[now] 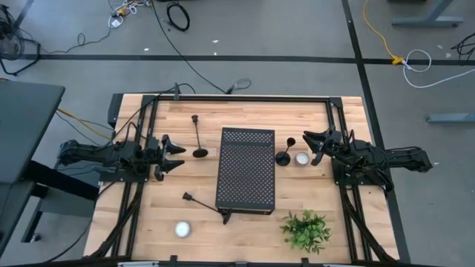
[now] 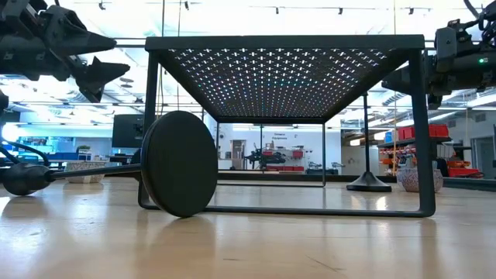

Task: Pick & Place candle stick holders

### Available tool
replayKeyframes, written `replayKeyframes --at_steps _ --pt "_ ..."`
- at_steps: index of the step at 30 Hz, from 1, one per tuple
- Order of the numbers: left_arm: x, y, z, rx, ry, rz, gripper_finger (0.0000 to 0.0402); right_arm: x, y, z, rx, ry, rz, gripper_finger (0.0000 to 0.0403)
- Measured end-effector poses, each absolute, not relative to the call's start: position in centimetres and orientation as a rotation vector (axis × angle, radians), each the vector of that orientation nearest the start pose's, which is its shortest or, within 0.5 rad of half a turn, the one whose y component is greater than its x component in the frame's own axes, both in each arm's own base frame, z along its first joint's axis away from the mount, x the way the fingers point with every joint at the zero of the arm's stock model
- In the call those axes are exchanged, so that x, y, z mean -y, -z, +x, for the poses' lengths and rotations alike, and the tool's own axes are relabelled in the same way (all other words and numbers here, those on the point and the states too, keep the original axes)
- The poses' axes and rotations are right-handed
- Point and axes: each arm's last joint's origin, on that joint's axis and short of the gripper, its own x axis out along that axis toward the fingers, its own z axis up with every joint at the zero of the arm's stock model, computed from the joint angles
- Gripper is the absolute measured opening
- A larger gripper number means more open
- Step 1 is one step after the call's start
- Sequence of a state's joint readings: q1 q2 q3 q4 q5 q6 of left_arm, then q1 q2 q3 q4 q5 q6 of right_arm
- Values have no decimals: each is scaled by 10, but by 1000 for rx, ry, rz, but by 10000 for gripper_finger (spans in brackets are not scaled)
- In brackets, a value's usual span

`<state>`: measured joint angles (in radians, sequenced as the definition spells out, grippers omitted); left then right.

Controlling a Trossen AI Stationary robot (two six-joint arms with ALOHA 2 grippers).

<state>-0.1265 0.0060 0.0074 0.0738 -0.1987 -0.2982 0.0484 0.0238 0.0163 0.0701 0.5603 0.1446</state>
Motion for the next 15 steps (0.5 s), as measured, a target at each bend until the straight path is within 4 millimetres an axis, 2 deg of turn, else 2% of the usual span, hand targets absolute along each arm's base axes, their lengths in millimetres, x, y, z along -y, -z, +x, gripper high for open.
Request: replayKeyframes --at_steps 12,15 --pt "6 -177 96 132 -55 -372 248 11 -174 94 97 506 160 86" --pt "4 -175 96 126 -149 -377 248 11 -174 94 97 507 160 86"
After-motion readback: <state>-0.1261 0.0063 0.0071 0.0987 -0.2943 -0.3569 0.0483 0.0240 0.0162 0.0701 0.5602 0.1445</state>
